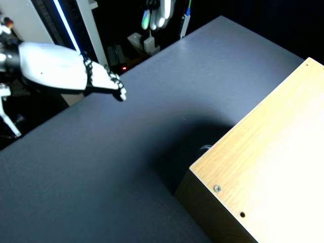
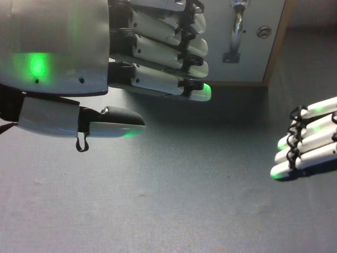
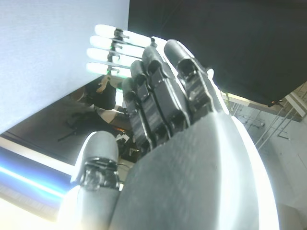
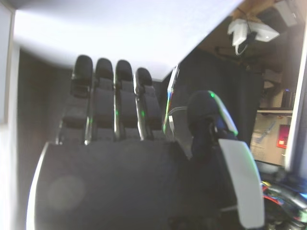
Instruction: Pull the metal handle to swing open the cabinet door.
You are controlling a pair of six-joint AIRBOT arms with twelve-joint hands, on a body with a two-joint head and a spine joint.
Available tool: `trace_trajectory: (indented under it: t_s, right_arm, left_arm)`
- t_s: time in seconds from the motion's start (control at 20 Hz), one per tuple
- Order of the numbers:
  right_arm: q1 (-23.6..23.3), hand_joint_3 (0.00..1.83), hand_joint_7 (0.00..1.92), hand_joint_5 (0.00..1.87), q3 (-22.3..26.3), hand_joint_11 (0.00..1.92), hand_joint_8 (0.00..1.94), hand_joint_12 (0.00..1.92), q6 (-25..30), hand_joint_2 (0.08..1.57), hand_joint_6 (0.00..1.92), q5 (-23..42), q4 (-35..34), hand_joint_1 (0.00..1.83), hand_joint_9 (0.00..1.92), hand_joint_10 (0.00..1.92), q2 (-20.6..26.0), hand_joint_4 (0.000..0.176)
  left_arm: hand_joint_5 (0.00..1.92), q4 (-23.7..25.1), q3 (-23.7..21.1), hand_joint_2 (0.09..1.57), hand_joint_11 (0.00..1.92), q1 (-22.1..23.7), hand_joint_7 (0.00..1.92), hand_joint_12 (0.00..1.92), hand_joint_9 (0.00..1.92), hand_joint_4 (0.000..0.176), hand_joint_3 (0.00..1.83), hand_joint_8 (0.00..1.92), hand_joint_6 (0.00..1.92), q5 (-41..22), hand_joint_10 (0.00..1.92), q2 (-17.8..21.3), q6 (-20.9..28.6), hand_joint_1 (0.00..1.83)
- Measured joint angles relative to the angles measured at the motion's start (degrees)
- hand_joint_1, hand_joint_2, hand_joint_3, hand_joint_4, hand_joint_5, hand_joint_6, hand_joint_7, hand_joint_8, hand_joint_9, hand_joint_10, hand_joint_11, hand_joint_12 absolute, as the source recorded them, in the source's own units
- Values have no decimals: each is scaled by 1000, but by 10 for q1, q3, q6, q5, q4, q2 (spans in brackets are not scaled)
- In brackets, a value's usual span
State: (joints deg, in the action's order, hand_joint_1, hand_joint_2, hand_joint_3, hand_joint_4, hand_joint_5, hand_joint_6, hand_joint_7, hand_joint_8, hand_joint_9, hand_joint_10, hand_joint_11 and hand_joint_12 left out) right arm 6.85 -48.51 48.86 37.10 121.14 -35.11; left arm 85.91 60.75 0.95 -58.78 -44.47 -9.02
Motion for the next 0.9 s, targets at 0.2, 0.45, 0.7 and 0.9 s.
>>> trace_trajectory:
  t_s: [0.2,0.45,0.7,0.9]
  right_arm:
    - [-7,4,280,250,21,0,2,706,122,1569,2,-43,112,0,244,4,0,0]
    - [-15,1,290,253,35,0,2,729,245,1567,1,-75,219,0,253,3,-1,0]
    - [-17,2,295,256,34,0,2,732,251,1570,1,-78,220,0,258,2,-13,0]
    - [-17,34,290,258,28,0,0,724,253,1571,1,-81,230,0,253,0,-24,0]
  left_arm:
    - [545,0,0,1571,192,0,588,745,552,0,107,0,0,0,1,0,0,0]
    - [533,0,0,1569,177,0,578,736,542,0,99,1,0,0,1,0,0,0]
    - [549,0,0,1571,187,0,589,748,550,0,117,5,5,0,6,0,0,0]
    - [558,0,0,1571,193,0,598,751,558,0,116,6,6,0,6,0,0,0]
